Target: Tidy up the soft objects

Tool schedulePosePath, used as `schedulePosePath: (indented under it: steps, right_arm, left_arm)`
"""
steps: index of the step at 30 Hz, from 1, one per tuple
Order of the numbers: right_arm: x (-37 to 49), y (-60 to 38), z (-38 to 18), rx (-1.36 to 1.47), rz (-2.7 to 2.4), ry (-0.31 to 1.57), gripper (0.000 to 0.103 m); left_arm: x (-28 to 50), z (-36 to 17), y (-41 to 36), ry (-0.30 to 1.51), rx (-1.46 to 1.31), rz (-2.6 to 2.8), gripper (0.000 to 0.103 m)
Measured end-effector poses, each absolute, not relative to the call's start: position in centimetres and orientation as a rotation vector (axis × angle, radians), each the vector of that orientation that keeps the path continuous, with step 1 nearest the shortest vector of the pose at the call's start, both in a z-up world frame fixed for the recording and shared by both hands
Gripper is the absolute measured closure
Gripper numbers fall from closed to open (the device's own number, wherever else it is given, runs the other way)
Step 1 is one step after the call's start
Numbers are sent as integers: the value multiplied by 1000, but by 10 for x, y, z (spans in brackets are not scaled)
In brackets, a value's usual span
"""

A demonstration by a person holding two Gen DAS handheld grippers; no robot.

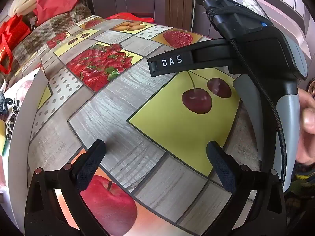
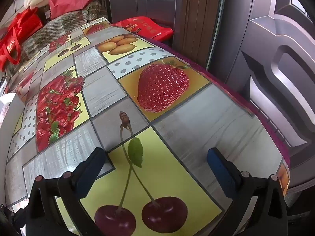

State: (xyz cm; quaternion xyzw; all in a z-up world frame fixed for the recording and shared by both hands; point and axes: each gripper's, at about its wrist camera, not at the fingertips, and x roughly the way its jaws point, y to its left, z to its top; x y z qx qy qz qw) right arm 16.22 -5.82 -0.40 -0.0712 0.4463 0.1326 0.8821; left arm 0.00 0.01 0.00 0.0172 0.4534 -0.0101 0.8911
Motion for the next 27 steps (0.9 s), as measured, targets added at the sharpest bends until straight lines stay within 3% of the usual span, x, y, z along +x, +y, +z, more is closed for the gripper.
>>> schedulePosePath:
  steps: [27]
  right_arm:
    - [162,-58,-4,-146,277,930,0]
  left_arm:
    - [0,0,0,941,37,-20,1]
